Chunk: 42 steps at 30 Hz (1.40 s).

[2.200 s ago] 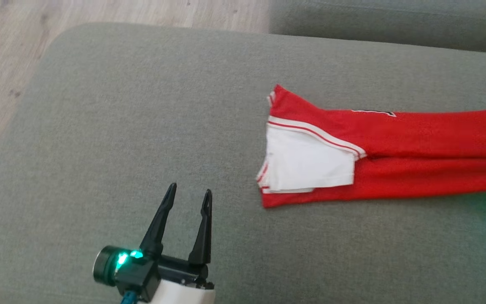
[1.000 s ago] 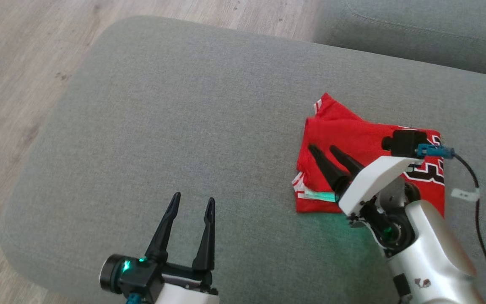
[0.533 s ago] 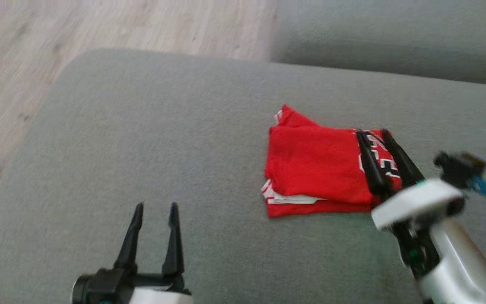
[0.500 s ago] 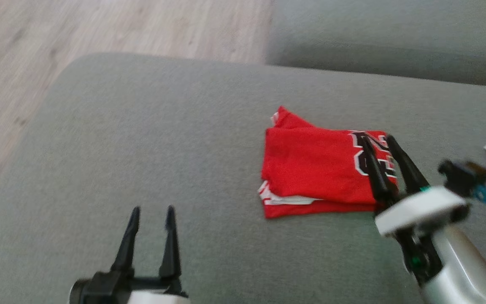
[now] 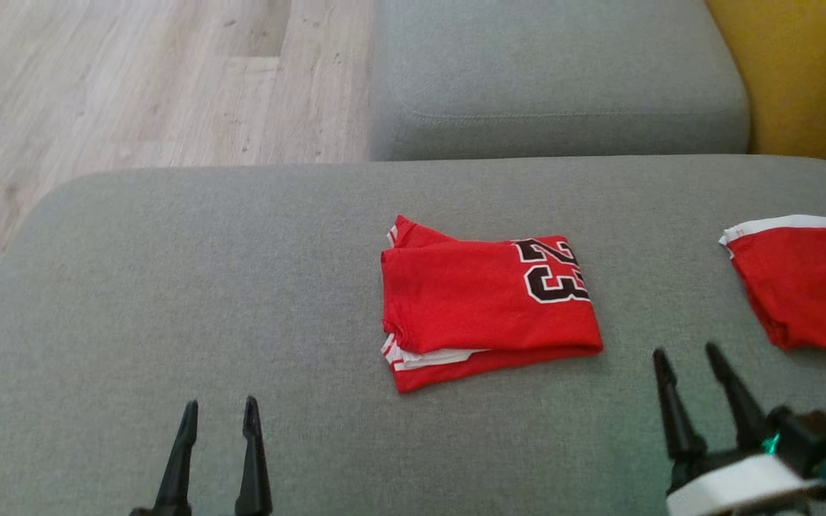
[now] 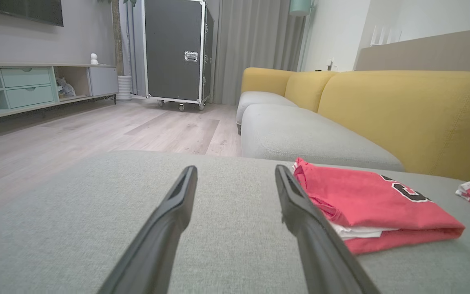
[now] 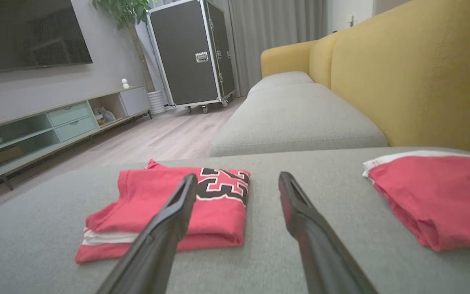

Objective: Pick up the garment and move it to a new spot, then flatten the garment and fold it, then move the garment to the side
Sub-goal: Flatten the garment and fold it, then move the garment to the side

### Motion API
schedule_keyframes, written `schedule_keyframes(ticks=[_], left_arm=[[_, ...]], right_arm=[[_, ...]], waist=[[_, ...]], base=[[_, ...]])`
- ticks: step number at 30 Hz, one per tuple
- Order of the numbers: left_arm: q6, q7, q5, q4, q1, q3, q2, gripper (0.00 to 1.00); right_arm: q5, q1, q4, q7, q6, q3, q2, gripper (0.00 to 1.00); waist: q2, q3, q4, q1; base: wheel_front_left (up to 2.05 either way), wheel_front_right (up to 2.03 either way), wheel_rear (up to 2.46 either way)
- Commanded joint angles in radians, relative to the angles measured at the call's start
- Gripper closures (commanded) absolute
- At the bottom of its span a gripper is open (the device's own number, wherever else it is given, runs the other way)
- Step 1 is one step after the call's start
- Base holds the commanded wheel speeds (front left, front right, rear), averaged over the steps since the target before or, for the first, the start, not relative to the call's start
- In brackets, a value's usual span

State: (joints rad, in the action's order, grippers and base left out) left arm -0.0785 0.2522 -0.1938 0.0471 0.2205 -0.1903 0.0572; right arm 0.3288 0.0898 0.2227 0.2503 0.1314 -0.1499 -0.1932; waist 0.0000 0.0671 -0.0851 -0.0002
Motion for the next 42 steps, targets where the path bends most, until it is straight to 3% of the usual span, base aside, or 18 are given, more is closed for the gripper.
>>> schedule_keyframes(ticks=[1,11,36,42], left_arm=[[0.004,0.010,0.009,-0.029,-0.021,0.040,-0.007,0.00],[0.031,0.010,0.028,-0.014,0.003,0.054,-0.007,0.00],[0.063,0.010,0.044,-0.008,0.008,0.053,-0.007,0.00],[0.066,0.010,0.038,-0.016,-0.005,0.033,-0.007,0.00]], right_arm=[[-0.019,-0.016,-0.039,0.011,-0.001,-0.012,0.001,0.00],[-0.078,0.022,-0.044,0.011,-0.001,0.000,0.049,0.00],[-0.087,0.028,-0.033,0.011,-0.001,0.016,0.054,0.00],[-0.083,-0.020,0.025,0.011,-0.001,0.022,0.046,0.00]], waist=[[0.0000,0.007,0.006,0.0002],[0.0000,0.025,0.006,0.0002],[0.0000,0.013,0.005,0.0002],[0.0000,-0.027,-0.010,0.0002]], base=[[0.00,0.00,0.00],[0.00,0.00,0.00],[0.00,0.00,0.00],[0.00,0.00,0.00]])
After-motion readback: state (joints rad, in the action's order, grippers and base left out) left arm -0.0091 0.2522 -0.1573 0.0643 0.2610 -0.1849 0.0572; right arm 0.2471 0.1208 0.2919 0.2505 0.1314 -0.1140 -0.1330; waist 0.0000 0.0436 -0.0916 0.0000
